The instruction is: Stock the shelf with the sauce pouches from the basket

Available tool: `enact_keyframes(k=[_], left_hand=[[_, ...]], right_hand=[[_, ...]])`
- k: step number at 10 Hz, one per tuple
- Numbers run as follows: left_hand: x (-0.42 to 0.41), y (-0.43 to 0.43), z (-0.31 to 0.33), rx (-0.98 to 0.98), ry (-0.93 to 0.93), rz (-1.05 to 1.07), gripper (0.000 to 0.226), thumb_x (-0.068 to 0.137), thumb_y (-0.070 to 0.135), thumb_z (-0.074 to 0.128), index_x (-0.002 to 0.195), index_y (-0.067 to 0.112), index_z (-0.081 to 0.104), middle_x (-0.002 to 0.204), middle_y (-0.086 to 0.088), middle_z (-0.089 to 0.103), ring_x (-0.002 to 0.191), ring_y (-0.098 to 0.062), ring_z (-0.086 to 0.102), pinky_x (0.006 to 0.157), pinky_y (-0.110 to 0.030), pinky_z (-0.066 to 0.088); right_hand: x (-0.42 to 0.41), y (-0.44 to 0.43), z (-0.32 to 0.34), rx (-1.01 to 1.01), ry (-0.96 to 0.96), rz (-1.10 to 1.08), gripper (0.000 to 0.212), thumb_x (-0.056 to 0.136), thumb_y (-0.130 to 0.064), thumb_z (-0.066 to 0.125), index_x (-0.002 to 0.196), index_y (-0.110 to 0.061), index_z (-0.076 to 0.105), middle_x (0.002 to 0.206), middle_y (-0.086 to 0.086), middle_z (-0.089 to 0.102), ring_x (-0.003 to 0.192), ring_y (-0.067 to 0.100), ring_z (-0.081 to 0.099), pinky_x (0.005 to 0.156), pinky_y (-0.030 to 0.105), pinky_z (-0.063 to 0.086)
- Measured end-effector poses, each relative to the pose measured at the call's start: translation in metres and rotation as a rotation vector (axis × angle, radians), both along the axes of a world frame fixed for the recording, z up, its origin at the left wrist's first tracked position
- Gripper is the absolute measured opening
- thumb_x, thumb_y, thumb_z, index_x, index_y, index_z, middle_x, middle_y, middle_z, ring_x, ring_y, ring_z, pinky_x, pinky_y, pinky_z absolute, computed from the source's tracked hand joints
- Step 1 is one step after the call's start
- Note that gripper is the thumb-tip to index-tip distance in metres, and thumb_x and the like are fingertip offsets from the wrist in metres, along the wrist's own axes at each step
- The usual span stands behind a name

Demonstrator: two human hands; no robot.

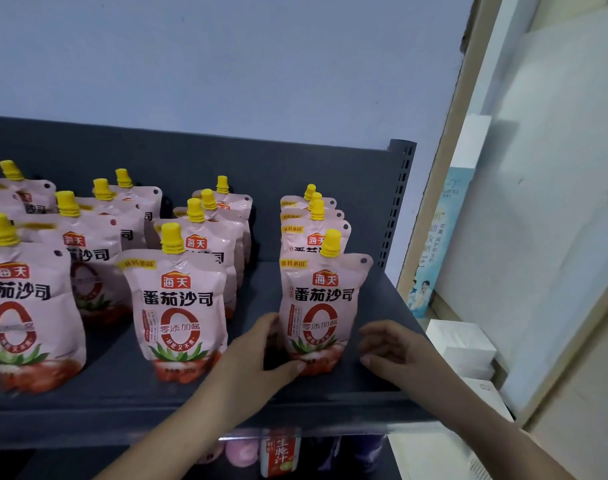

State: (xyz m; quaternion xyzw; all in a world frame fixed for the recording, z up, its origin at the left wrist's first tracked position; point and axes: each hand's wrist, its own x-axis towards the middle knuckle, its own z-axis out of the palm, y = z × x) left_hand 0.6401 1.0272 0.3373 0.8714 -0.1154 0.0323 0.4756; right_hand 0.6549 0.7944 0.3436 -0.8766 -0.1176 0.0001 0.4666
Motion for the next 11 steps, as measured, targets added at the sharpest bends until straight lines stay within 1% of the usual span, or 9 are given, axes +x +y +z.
enact_keyframes(k=[2,4,5,6,7,8,9,10,11], left_hand=[[-0.003,-0.01,0.004,0.121,-0.033,0.145,0.042,0.081,0.024,0.069,0.119,0.027,0.052,0.117,0.013,0.062,0.107,-0.005,0.057,0.092,-0.019,0.046],[0.001,-0.017,0.004,0.144,-0.029,0.219,0.037,0.078,0.021,0.072,0.111,0.02,0.056,0.108,0.006,0.068,0.096,-0.006,0.062,0.087,-0.024,0.05],[0.003,-0.02,0.004,0.167,-0.044,0.248,0.037,0.079,0.019,0.071,0.113,0.017,0.057,0.109,0.004,0.068,0.098,-0.01,0.062,0.088,-0.026,0.05],[0.004,-0.021,0.003,0.18,-0.04,0.246,0.043,0.08,0.019,0.07,0.12,0.017,0.054,0.117,0.0,0.066,0.105,-0.013,0.061,0.094,-0.031,0.049],[-0.006,-0.019,0.002,0.19,-0.062,0.236,0.052,0.082,0.021,0.068,0.129,0.017,0.048,0.123,-0.001,0.063,0.113,-0.014,0.058,0.096,-0.025,0.045],[-0.024,-0.011,-0.003,0.276,-0.077,0.242,0.053,0.084,0.027,0.065,0.133,0.017,0.046,0.125,-0.001,0.061,0.115,-0.015,0.056,0.097,-0.027,0.045],[-0.039,0.006,-0.007,0.314,-0.156,0.205,0.032,0.085,0.029,0.063,0.115,0.019,0.059,0.109,0.007,0.065,0.104,-0.01,0.059,0.09,-0.025,0.047],[-0.05,0.028,-0.003,0.323,-0.164,0.165,0.017,0.084,0.03,0.064,0.1,0.025,0.061,0.094,0.013,0.063,0.09,-0.005,0.059,0.083,-0.025,0.05],[-0.059,0.055,0.004,0.326,-0.17,0.157,0.007,0.082,0.028,0.064,0.088,0.023,0.063,0.087,0.011,0.066,0.083,-0.007,0.062,0.078,-0.033,0.052]], right_hand=[[0.006,0.016,0.005,-0.062,-0.013,0.006,0.033,0.076,-0.03,0.075,0.103,-0.025,0.056,0.094,-0.006,0.068,0.087,0.006,0.064,0.079,0.021,0.053],[0.018,0.026,0.005,-0.132,-0.094,-0.046,0.032,0.077,-0.026,0.074,0.103,-0.017,0.058,0.093,-0.005,0.065,0.083,0.008,0.06,0.069,0.014,0.046],[0.023,0.025,0.003,-0.131,-0.103,-0.057,0.031,0.077,-0.023,0.074,0.102,-0.014,0.059,0.095,0.0,0.066,0.086,0.014,0.062,0.075,0.022,0.048],[0.023,0.025,0.0,-0.095,-0.095,-0.05,0.028,0.077,-0.023,0.075,0.099,-0.016,0.058,0.091,-0.003,0.066,0.082,0.009,0.061,0.068,0.014,0.046],[0.019,0.023,-0.001,-0.026,-0.065,-0.01,0.034,0.078,-0.02,0.074,0.103,-0.022,0.052,0.086,-0.008,0.064,0.079,0.001,0.059,0.062,0.01,0.043],[0.009,0.023,-0.003,0.041,-0.048,-0.057,0.041,0.079,-0.017,0.073,0.105,-0.023,0.042,0.086,-0.002,0.064,0.079,0.006,0.059,0.062,0.014,0.04],[-0.005,0.024,-0.005,0.061,-0.14,-0.134,0.03,0.081,-0.013,0.07,0.094,-0.019,0.043,0.08,0.0,0.061,0.074,0.012,0.057,0.059,0.016,0.039],[-0.023,0.031,0.0,-0.024,-0.229,-0.129,0.02,0.083,-0.012,0.066,0.081,-0.017,0.047,0.072,-0.007,0.056,0.066,0.005,0.051,0.056,0.013,0.039],[-0.034,0.042,0.013,-0.087,-0.308,-0.056,0.015,0.082,-0.011,0.066,0.081,-0.014,0.052,0.068,-0.008,0.057,0.061,0.006,0.052,0.059,0.01,0.04]])
